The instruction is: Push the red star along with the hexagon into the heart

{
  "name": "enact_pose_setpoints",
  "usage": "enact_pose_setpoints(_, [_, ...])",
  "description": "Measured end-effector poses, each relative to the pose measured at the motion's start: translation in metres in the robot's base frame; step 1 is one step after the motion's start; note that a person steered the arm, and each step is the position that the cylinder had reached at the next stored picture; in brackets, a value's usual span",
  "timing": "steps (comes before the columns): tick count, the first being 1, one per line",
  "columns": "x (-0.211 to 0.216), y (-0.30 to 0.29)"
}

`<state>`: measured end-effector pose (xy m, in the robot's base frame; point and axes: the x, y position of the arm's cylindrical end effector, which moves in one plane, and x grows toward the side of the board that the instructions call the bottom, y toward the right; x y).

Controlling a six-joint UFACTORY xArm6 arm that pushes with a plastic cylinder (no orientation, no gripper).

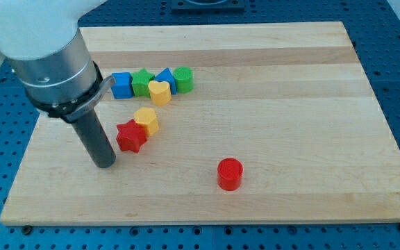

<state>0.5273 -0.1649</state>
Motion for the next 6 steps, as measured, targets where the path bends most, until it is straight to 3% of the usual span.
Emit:
enact_pose_setpoints(3, [-0.022,0.052])
enact_pose_setpoints(6, [-0.023,0.055])
